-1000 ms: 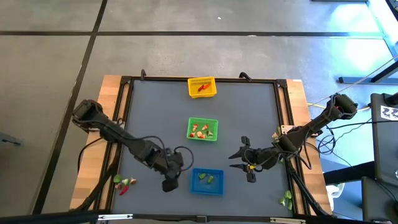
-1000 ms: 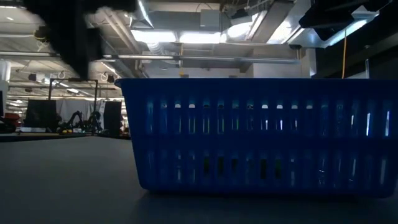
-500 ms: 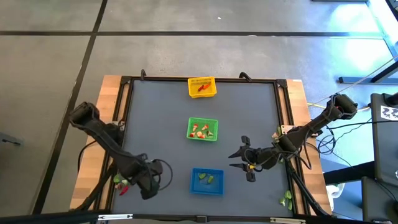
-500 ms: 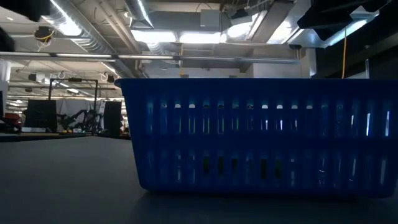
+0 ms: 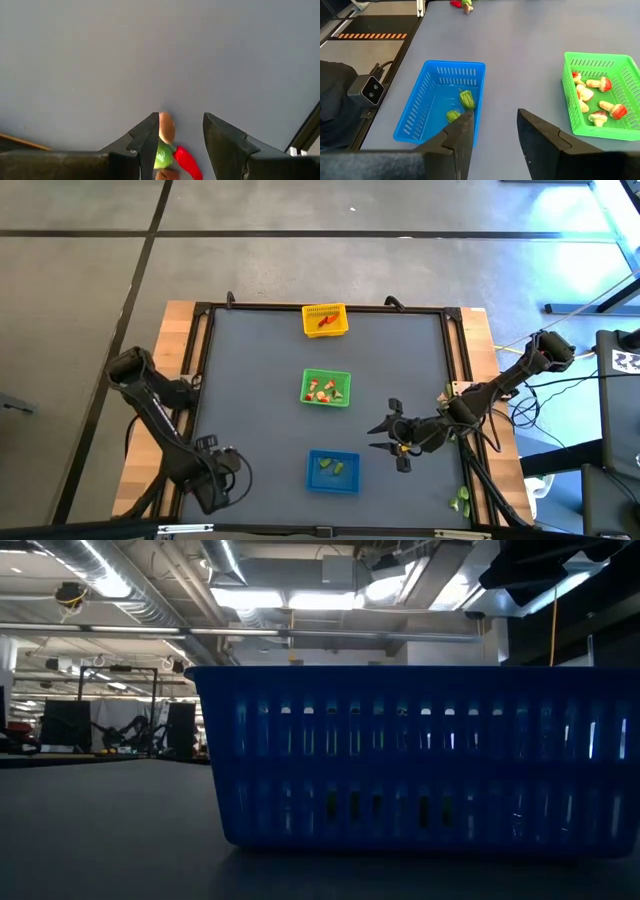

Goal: Sort produce into baskets
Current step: Put the brown mushroom into the green bin

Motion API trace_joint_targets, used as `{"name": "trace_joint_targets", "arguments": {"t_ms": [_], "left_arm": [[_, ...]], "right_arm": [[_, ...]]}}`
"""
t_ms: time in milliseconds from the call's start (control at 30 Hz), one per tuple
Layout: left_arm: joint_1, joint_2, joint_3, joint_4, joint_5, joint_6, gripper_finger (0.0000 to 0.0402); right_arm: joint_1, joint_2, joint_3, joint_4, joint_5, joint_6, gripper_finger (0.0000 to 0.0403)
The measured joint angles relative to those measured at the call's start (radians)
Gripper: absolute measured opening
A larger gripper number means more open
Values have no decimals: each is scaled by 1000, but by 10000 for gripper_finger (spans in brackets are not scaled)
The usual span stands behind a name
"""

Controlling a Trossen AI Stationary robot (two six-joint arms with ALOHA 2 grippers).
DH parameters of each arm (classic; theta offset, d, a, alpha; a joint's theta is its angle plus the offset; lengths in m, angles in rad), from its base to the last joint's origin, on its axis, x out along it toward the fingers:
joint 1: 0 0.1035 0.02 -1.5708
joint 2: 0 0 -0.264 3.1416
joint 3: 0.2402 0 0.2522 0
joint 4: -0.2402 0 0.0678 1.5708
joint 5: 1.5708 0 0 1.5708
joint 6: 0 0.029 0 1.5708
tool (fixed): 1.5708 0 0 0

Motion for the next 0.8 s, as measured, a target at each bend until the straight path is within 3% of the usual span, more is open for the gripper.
{"name": "trace_joint_targets", "arguments": {"t_ms": [433, 800], "left_arm": [[-91, 68, 0, -5, 0, -165, 147], [-93, 159, 0, -5, 0, -194, 146]], "right_arm": [[0, 0, 0, -7, 0, 0, 152], [0, 0, 0, -7, 0, -11, 152]]}}
